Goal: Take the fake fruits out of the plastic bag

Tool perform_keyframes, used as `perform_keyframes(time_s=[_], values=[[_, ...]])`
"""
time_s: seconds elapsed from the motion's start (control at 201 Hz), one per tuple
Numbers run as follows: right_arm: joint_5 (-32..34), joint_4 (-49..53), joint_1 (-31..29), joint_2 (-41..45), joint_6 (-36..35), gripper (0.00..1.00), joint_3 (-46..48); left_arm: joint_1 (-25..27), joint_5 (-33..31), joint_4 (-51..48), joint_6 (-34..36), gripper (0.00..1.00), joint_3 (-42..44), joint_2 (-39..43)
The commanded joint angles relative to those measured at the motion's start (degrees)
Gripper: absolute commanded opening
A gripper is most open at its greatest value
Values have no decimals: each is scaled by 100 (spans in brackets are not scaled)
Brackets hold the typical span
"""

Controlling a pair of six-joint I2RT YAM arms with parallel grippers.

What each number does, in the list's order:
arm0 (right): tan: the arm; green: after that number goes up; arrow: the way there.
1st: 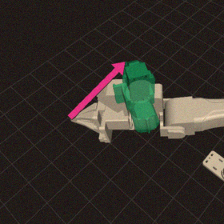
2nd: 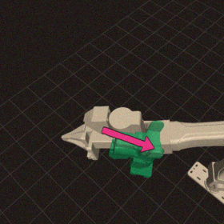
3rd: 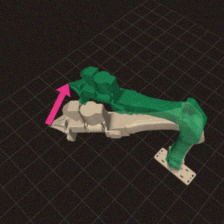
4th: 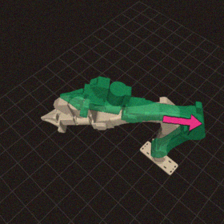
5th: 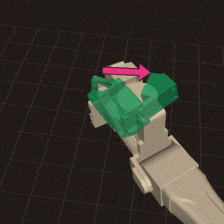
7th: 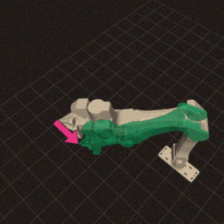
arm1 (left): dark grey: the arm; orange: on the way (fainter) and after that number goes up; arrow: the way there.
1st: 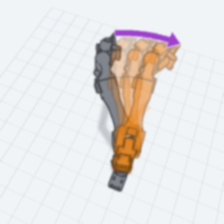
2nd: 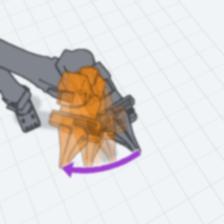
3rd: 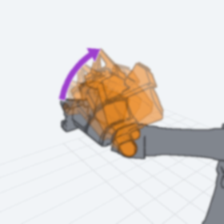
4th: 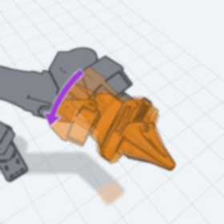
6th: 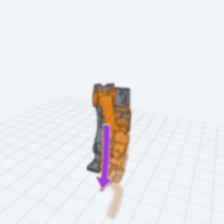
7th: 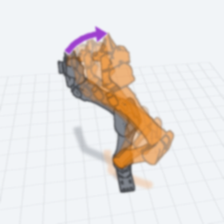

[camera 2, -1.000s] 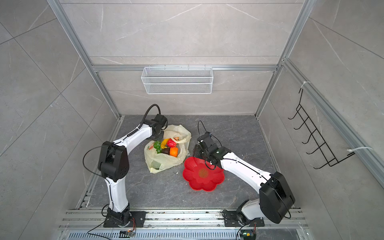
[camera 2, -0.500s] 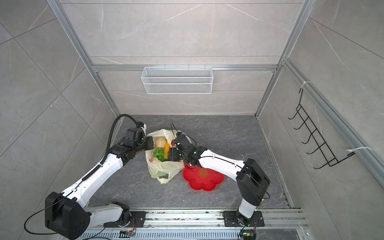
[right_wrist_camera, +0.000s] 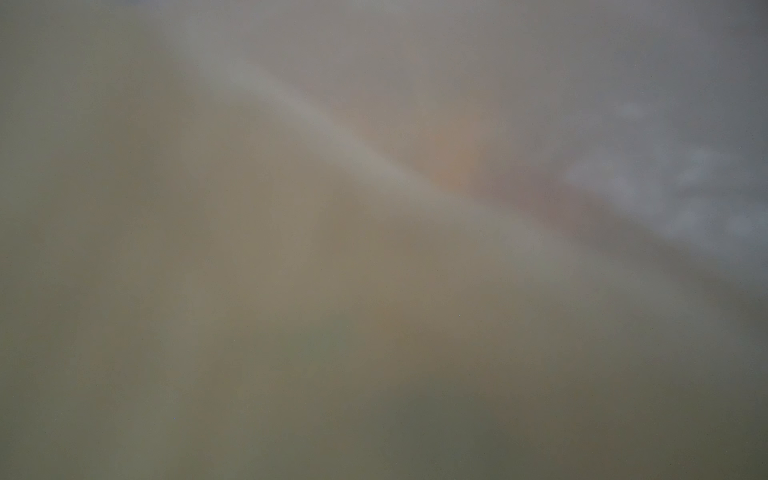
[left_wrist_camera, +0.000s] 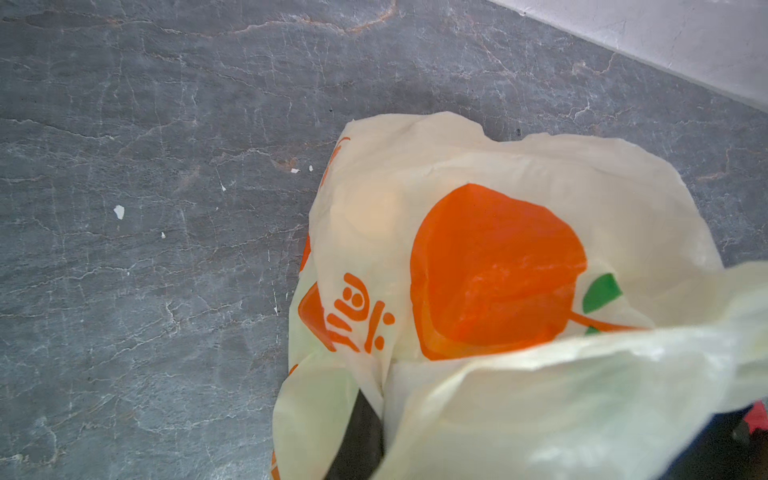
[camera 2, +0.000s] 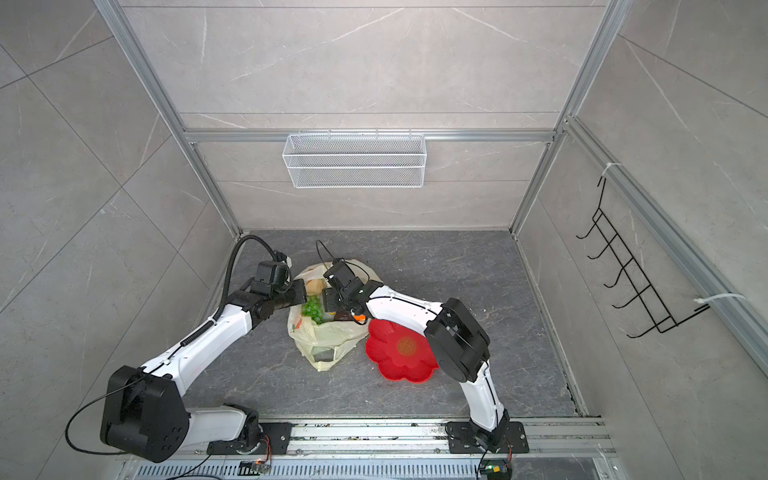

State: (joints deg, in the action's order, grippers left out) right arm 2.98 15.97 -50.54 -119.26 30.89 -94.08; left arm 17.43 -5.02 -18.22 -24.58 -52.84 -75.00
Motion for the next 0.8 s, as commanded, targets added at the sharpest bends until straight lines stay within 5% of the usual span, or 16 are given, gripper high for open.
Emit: perform_keyframes(time_s=[0.0, 0.438, 0.478, 0.792], values=[[-108, 138, -115, -457, -229, 65, -630, -185, -327, 247, -177, 0, 135, 317], [401, 663, -114, -2349, -516, 79, -3105, -372, -650, 460, -100, 0, 396, 274], [460, 812, -114, -2519, -521, 96, -3384, -372, -660, 538, -92, 0, 459, 288], [305, 1301, -82, -3601, -572, 95, -4914, -268, -985, 757, -449, 0, 1009, 545]])
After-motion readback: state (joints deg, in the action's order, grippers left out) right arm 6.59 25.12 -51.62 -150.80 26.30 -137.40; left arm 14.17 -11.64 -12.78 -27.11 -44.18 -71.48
